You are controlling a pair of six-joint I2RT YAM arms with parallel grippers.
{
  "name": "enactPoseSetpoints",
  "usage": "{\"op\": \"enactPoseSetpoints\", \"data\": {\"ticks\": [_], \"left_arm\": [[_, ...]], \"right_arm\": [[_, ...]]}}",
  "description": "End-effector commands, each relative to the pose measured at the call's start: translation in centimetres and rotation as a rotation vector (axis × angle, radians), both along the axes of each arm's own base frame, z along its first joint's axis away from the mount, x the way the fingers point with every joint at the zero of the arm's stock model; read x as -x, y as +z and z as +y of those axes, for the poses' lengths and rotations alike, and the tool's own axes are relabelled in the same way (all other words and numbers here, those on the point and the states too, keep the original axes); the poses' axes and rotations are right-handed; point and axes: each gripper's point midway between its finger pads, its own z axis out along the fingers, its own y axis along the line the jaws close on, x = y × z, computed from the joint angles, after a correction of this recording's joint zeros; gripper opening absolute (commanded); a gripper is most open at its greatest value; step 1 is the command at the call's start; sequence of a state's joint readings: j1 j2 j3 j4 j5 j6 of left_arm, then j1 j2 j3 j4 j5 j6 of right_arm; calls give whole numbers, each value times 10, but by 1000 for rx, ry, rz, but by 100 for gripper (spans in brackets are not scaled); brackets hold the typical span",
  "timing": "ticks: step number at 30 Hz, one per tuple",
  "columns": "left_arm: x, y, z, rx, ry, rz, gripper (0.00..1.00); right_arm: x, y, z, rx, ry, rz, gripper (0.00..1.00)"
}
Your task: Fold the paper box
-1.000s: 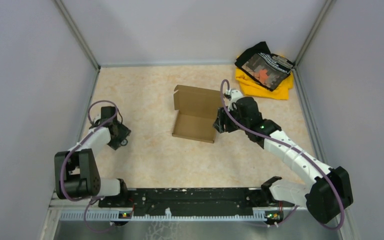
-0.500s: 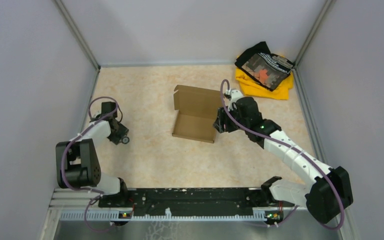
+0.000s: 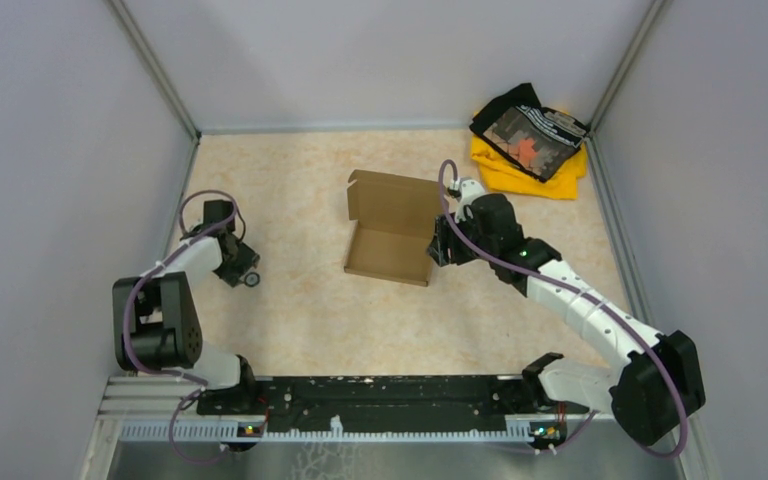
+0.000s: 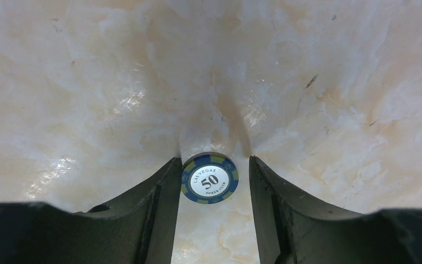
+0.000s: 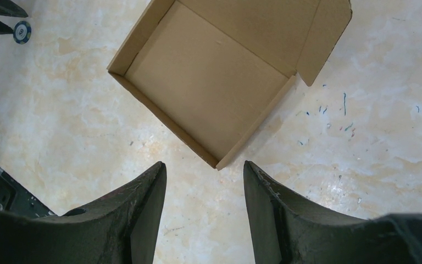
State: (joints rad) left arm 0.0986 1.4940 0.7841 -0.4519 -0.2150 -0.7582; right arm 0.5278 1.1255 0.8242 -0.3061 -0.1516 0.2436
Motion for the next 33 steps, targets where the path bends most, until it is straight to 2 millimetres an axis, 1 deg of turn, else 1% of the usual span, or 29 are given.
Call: {"op": "enactPoseSetpoints", "data": {"ticks": [1, 8, 14, 17, 18, 19, 26, 33], "left_arm": [[29, -32, -24, 90, -47, 134, 55], [34, -33, -32, 82, -70, 176, 56], [38, -33, -40, 80, -95, 191, 59], [39, -33, -40, 78, -94, 194, 60], [41, -33, -47, 75, -118, 197, 60], [42, -34, -49, 75, -124, 199, 60], [51, -40, -56, 82, -140, 221, 64], [56, -41, -66, 80, -172, 234, 63]], "right_arm": [[-7, 7, 3, -9, 5, -43, 54], [-6, 7, 1, -4, 2, -47, 54], [-4, 5, 1, -4, 2, -46, 54], [-4, 3, 0, -2, 1, -45, 54], [-3, 4, 0, -4, 1, -45, 54], [-3, 3, 0, -4, 1, -45, 54], [-2, 2, 0, -7, 2, -42, 54], [-1, 5, -1, -10, -3, -49, 54]]}}
